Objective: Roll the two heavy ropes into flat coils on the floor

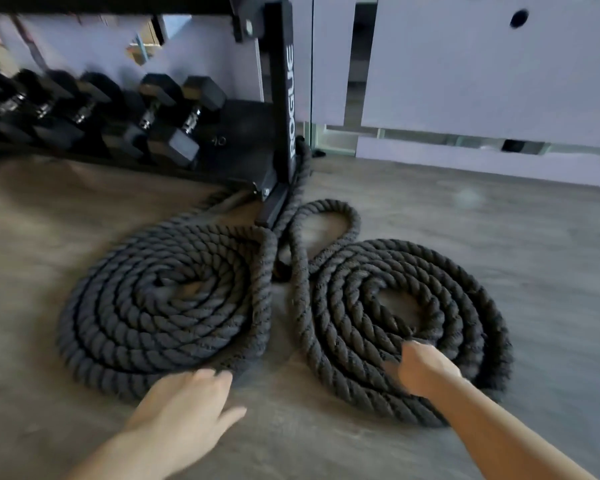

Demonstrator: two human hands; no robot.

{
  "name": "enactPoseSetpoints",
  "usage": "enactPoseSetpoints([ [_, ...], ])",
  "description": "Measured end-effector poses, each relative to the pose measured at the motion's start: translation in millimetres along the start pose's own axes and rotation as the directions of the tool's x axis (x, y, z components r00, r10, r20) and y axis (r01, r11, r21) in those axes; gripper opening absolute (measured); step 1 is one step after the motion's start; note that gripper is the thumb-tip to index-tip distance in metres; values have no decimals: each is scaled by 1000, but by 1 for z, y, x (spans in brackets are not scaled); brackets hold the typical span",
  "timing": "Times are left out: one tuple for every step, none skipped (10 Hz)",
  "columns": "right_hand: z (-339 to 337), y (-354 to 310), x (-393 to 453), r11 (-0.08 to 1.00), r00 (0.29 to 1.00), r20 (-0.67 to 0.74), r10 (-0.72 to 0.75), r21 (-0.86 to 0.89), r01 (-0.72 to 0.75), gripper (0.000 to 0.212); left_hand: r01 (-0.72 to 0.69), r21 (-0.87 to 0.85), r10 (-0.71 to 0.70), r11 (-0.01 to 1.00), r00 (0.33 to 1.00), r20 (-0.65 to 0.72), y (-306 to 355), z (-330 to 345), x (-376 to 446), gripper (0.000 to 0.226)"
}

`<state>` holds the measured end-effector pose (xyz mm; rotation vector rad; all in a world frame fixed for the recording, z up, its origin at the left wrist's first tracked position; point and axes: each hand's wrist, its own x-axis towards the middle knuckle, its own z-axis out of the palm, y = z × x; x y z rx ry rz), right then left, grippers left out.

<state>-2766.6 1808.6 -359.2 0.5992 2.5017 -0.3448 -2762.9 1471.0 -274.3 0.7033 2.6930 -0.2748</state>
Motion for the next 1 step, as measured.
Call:
enactPoseSetpoints([
  [-38,-38,-40,988,969,-194,-153,-49,146,48,50,28,-46,998,992,-117,4,-34,-6,60],
])
